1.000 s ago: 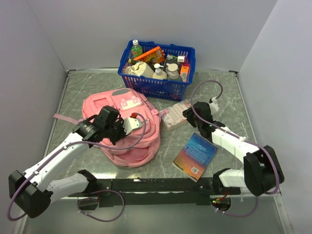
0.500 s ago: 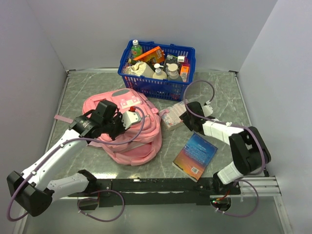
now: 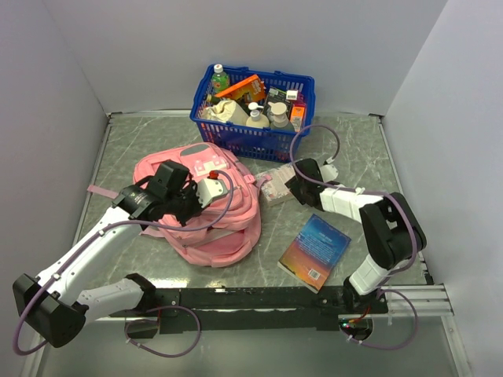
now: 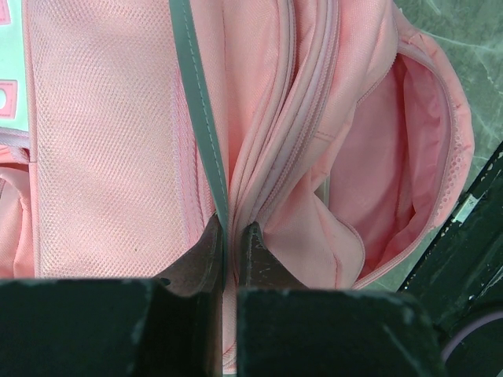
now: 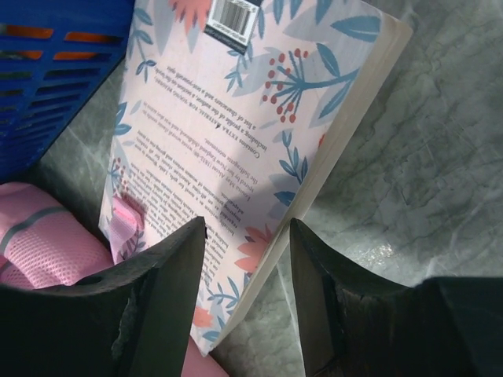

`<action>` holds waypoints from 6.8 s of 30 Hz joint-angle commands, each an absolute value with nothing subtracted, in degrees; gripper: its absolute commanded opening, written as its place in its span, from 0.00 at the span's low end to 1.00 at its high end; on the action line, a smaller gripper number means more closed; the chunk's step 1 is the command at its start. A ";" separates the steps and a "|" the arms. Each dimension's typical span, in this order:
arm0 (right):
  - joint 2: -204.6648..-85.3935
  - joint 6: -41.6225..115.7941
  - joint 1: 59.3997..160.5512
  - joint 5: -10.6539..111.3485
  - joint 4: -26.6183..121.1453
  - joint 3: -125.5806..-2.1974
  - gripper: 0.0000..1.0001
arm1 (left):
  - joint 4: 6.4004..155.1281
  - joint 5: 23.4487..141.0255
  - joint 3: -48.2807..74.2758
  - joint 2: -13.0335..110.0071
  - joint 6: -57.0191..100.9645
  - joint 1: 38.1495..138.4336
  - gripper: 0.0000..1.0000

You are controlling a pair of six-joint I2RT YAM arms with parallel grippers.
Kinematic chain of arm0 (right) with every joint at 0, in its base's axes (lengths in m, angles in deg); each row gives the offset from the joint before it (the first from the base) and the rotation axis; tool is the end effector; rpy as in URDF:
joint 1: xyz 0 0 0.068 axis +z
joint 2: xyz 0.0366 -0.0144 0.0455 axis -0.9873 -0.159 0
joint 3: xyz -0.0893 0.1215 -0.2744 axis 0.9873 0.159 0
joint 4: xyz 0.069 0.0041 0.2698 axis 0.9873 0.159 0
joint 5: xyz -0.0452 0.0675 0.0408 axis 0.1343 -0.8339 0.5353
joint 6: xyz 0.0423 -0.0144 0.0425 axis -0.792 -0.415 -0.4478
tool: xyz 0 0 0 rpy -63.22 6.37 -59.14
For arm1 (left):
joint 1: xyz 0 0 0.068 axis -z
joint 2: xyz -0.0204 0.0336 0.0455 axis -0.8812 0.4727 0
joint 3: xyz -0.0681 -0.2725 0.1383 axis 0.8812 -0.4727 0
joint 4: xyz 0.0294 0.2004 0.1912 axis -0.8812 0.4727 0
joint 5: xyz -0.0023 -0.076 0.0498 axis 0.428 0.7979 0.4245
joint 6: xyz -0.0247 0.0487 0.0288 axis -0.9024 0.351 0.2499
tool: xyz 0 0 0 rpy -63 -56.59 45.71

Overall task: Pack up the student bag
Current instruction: Pick up the book from the center of the board, then place the book in the student bag, then pick up the book from the center of the board.

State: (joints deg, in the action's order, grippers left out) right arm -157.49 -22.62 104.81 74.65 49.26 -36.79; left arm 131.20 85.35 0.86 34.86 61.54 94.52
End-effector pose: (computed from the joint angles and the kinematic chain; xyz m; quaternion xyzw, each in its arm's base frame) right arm 0.3229 0.1288 0.1871 0.3837 0.8405 0.1590 0.3479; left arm 0.1777 -0.1251 0.3428 0.5019 0.7899 -0.1072 0.3355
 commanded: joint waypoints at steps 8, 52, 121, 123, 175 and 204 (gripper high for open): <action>-156.66 -23.15 105.37 76.71 38.83 -36.59 0.50 | 116.00 80.39 2.18 34.78 62.82 92.82 0.01; -159.57 -30.37 107.04 78.12 47.81 -41.52 0.16 | 117.76 82.33 0.33 33.11 63.26 92.55 0.01; -120.11 -36.07 120.05 48.84 40.54 -34.41 0.00 | 112.31 106.23 3.41 34.16 53.58 77.26 0.01; -119.94 -37.84 120.83 53.14 36.23 -31.95 0.00 | 113.71 106.84 3.41 34.34 54.12 77.26 0.01; -126.18 -19.55 116.01 67.66 101.68 -33.45 0.48 | 116.62 107.90 6.31 38.38 54.29 77.26 0.01; -154.82 -26.32 118.37 74.86 108.37 -49.33 0.68 | 116.27 108.70 3.58 37.86 55.88 77.26 0.01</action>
